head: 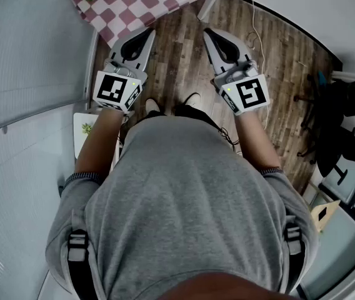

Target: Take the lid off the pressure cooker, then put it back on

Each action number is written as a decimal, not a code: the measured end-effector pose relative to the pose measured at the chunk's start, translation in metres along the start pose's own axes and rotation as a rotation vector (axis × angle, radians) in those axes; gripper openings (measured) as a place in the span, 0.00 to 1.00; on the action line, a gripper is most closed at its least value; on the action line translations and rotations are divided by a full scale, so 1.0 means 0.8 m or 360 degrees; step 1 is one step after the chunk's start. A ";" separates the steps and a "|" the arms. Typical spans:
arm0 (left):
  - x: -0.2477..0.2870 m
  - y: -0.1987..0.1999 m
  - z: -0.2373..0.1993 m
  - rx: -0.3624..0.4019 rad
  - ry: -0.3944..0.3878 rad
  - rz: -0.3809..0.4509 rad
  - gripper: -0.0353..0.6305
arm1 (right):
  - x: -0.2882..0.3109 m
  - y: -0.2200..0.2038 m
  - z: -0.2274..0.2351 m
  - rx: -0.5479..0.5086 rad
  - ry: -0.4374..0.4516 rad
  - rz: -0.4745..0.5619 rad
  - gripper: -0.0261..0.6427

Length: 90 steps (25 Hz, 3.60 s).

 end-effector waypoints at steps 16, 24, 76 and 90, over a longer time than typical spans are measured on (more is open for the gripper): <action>0.003 0.000 0.014 -0.0009 -0.0035 -0.0004 0.08 | 0.001 -0.005 -0.012 0.0007 0.0117 0.0010 0.05; 0.016 0.004 0.017 -0.0005 -0.0048 -0.0001 0.09 | 0.003 -0.006 0.005 0.0114 0.0120 0.0031 0.21; 0.259 0.020 -0.056 -0.0008 -0.0017 -0.0038 0.57 | 0.131 -0.017 0.227 0.0027 0.0329 -0.0055 0.60; 0.304 0.016 -0.201 -0.0040 -0.0128 -0.0065 0.57 | 0.287 0.016 0.242 0.0066 0.0286 -0.0091 0.60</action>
Point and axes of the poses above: the fingertips, and each gripper's own axes: x forward along the fingers, z to its right, y out of its top, the point moved 1 cm from there along -x, backward along the fingers, and after that the axes turned 10 degrees about -z, right-handed, at the moved point
